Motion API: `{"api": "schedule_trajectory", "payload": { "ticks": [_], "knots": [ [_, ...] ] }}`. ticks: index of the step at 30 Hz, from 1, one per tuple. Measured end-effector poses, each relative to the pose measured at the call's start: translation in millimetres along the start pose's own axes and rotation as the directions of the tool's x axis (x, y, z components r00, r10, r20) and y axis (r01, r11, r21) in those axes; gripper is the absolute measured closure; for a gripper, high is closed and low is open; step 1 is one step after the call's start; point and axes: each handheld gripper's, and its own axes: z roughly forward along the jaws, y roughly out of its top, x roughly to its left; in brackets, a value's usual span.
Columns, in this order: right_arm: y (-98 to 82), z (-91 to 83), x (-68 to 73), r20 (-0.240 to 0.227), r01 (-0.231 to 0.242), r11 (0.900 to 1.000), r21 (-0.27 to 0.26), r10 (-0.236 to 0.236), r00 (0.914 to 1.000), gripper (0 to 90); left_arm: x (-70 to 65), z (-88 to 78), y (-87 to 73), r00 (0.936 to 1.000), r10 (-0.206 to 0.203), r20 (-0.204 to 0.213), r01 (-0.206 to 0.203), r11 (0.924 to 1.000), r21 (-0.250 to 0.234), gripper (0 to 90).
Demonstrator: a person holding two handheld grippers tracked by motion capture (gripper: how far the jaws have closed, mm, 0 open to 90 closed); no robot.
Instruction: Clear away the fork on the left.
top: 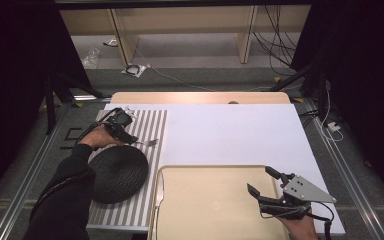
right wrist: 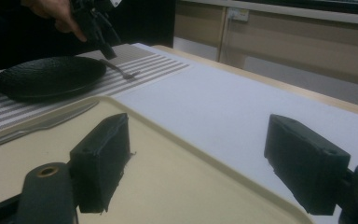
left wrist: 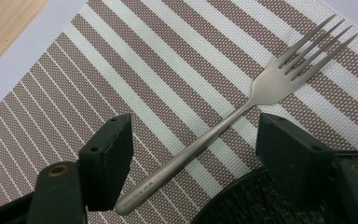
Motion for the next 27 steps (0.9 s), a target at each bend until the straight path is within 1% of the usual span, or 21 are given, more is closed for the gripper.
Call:
{"api": "schedule_trajectory", "payload": {
  "ticks": [1,2,4,8,9,11,14,17,18,19,21,24,25,26,27],
  "knots": [
    [-0.1,0.4,0.0,0.0,-0.002,1.0,-0.002,0.002,1.0,23.1,2.3,3.1,0.5,1.0,0.0,0.008,0.0,0.9999,0.013,28.2],
    [-0.2,0.9,0.1,-0.001,-0.003,1.0,-0.004,0.003,1.0,23.1,2.3,3.1,0.5,1.0,0.0,0.008,0.0,0.9999,0.013,28.3],
    [-0.2,0.9,0.2,-0.002,0.0,1.0,-0.003,0.0,1.0,23.1,5.3,7.6,2.0,0.9999,-0.004,0.014,0.004,0.9992,0.039,28.5],
    [-0.4,1.0,0.0,-0.002,0.0,1.0,-0.002,0.0,1.0,23.1,7.2,10.5,4.3,0.9997,-0.008,0.023,0.007,0.9988,0.049,29.3],
    [-0.5,1.0,-0.1,-0.003,-0.002,1.0,-0.003,0.002,1.0,23.1,8.1,12.1,6.0,0.9996,0.003,0.028,-0.005,0.9981,0.062,29.4],
    [-0.7,0.9,-0.2,-0.004,0.001,1.0,0.0,-0.001,1.0,23.1,8.4,13.5,6.4,0.9995,0.004,0.031,-0.006,0.9978,0.066,30.0],
    [-0.7,0.8,-0.3,-0.004,0.0,1.0,0.003,0.0,1.0,23.1,9.7,16.1,8.0,0.999,0.015,0.042,-0.019,0.9955,0.092,30.3],
    [-0.9,1.4,0.1,-0.006,0.001,1.0,0.002,-0.001,1.0,23.1,9.7,18.5,9.6,0.9984,0.019,0.053,-0.024,0.9949,0.098,31.3],
    [-0.9,1.6,0.3,-0.006,0.002,1.0,0.004,-0.002,1.0,23.1,9.0,19.7,10.4,0.9981,0.027,0.056,-0.033,0.9943,0.101,31.5],
    [-1.0,2.0,0.5,-0.008,0.002,1.0,0.005,-0.002,1.0,23.1,7.7,22.2,12.0,0.9969,0.045,0.065,-0.052,0.9923,0.112,31.8],
    [-1.1,2.3,0.5,-0.009,0.005,1.0,0.004,-0.005,1.0,23.1,6.9,23.5,12.5,0.9964,0.047,0.07,-0.055,0.9918,0.116,32.3],
    [-1.1,2.0,0.6,-0.009,0.004,1.0,0.005,-0.004,0.9999,23.1,5.8,25.8,14.9,0.9942,0.068,0.083,-0.078,0.9893,0.123,35.9],
    [-1.1,2.0,0.6,-0.009,0.004,1.0,0.005,-0.004,0.9999,23.1,5.8,25.8,14.9,0.9942,0.068,0.083,-0.078,0.9893,0.123,37.4],
    [-1.2,1.9,0.1,-0.008,0.005,1.0,0.006,-0.004,1.0,23.1,4.9,26.7,15.8,0.9923,0.084,0.091,-0.096,0.9867,0.131,37.9],
    [-1.2,1.9,0.1,-0.008,0.005,1.0,0.006,-0.004,1.0,23.1,4.9,26.7,15.8,0.9923,0.084,0.091,-0.096,0.9867,0.131,38.0]
  ]
}}
